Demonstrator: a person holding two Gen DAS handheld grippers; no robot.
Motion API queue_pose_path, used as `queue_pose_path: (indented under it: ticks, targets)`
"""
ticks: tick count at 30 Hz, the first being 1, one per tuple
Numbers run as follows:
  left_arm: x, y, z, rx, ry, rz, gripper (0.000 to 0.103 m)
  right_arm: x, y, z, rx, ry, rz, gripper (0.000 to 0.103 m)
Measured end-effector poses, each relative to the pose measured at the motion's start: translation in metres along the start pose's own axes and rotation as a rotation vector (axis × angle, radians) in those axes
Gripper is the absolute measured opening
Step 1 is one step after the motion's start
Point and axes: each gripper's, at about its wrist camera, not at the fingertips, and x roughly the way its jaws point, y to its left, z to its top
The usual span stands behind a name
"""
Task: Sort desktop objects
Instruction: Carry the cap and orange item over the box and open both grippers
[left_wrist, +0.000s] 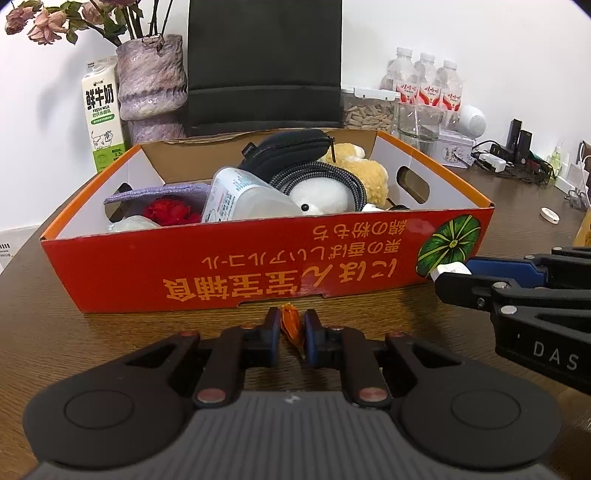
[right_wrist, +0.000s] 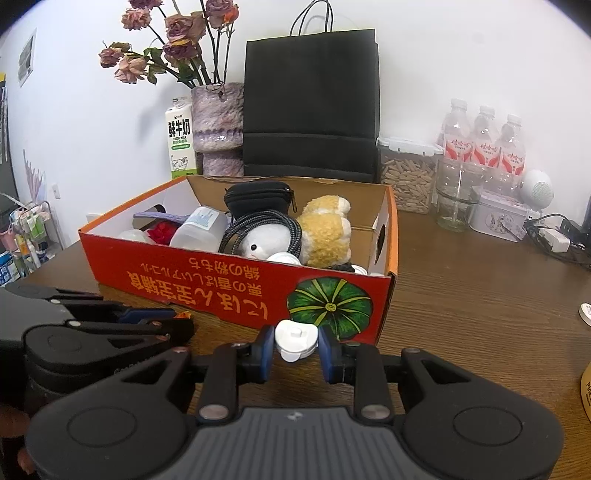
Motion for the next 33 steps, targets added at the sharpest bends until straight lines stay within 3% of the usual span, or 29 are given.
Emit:
queue_pose_path:
  ticks: [9, 17, 33]
  targets:
    - [-0.015, 0.003, 0.003, -0.011, -0.046, -0.008, 0.015, -0.012, 0.008, 0.005, -0.007, -0.046, -0.004, 0.024]
    - [-0.041, 0.008, 0.013, -0.023, -0.133, -0.031, 0.015, -0.028, 0.019, 0.017, -0.013, -0.105, -0.006, 0.024]
    - [-0.071, 0.031, 0.059, -0.067, -0.277, 0.008, 0.015, -0.04, 0.029, 0.073, 0.007, -0.228, 0.017, 0.024]
